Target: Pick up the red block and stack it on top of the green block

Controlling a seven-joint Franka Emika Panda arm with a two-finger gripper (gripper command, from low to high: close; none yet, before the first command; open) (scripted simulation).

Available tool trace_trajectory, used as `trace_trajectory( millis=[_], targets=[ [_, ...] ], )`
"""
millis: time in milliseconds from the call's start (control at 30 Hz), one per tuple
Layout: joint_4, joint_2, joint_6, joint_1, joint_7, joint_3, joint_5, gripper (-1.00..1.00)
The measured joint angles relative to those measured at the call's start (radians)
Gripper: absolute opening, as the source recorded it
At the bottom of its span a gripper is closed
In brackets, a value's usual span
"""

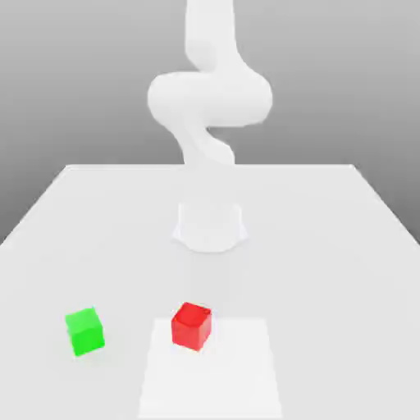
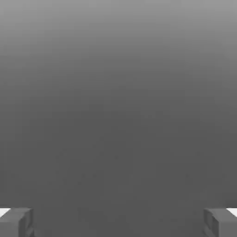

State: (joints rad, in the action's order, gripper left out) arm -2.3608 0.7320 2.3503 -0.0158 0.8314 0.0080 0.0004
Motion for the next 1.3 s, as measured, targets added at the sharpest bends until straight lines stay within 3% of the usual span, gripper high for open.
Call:
trace_trajectory(
  millis=[567,800,833,1067,1300],
  targets=[
    [-0.492,-0.616,0.437,-0.107,0.271,0.036,0.005,0.0],
    [-0.492,-0.899,0.67,-0.096,0.31,0.011,-0.021,0.0],
    [-0.489,-0.925,0.693,-0.092,0.312,0.006,-0.025,-1.0],
    [-0.489,-0.926,0.694,-0.093,0.316,0.007,-0.029,-1.0],
    [-0.521,-0.697,0.498,-0.104,0.294,0.027,0.002,-1.0]
  ],
)
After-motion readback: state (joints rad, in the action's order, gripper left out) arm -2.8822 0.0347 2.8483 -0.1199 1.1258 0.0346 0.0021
